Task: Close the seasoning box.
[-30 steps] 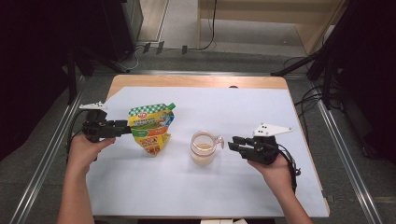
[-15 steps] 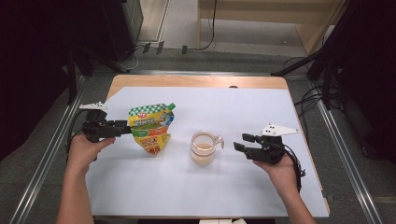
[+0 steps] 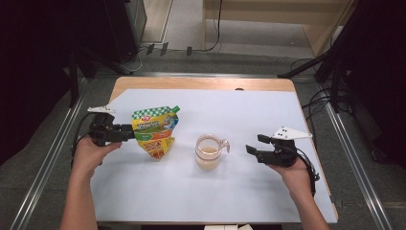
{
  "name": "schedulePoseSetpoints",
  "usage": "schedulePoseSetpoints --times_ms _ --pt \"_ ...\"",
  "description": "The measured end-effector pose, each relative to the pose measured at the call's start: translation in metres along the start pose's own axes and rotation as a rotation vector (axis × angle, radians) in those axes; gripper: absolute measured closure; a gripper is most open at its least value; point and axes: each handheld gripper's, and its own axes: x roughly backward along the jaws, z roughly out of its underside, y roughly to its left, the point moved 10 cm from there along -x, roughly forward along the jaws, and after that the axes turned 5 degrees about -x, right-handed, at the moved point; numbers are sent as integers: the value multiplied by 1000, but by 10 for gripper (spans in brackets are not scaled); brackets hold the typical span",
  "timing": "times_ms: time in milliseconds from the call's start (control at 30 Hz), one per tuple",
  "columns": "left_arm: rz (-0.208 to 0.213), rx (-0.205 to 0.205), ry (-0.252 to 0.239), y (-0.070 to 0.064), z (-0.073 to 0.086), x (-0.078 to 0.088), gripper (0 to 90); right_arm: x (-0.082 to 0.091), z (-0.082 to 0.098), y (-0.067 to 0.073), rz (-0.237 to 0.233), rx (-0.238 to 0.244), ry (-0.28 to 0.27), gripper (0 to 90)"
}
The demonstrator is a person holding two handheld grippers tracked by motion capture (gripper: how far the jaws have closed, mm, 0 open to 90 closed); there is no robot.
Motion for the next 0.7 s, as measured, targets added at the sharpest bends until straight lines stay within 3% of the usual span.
schedulePoseSetpoints --times_ms 333,700 --pt "5 -9 15 -3 0 -6 412 -1 7 -17 20 -10 4 298" --pt "4 -18 25 -5 0 -10 408 -3 13 -42 91 -46 15 298"
